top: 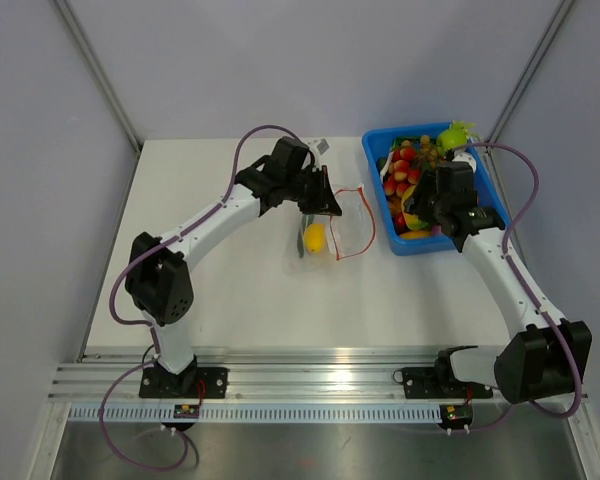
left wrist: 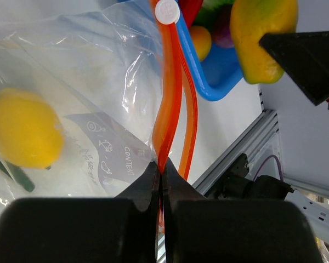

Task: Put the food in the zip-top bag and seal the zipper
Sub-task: Pick up the fake fruit from the bin, then place the fake fruit in the zipper food storage bag.

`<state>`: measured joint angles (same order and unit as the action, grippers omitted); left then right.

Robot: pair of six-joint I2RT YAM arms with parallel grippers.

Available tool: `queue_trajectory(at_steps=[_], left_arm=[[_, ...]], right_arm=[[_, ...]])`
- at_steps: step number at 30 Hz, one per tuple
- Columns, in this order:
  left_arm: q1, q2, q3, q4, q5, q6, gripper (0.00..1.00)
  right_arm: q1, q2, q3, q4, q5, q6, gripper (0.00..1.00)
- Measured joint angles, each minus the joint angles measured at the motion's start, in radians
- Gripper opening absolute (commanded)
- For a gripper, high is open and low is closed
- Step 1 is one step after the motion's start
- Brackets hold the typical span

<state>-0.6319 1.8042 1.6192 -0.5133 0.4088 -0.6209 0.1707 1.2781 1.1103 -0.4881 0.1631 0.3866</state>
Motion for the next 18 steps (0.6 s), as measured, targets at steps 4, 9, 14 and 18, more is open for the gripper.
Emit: queue_trajectory(at_steps=[4,9,14,18], left_arm=[[-0.011,0.051,0.066,0.011,0.019,-0.014,0.0],[-0.018,0.09,0.094,0.015,0.037,-0.027,0.0],[-0.02,0.097,0.097,0.014,0.041,-0.035,0.0],[-0.021,0.097,0.106,0.014,0.042,-0.036,0.0]], right_arm=[[0.0,-0.029,0.0,-0.009,-0.055,0.008,0.42],[0.0,-0.07,0.0,-0.007,-0.154,0.031,0.42],[0.027,-0.093,0.0,0.006,-0.236,0.066,0.42],[0.112,-0.074,0.004,0.024,-0.244,0.082,0.45]])
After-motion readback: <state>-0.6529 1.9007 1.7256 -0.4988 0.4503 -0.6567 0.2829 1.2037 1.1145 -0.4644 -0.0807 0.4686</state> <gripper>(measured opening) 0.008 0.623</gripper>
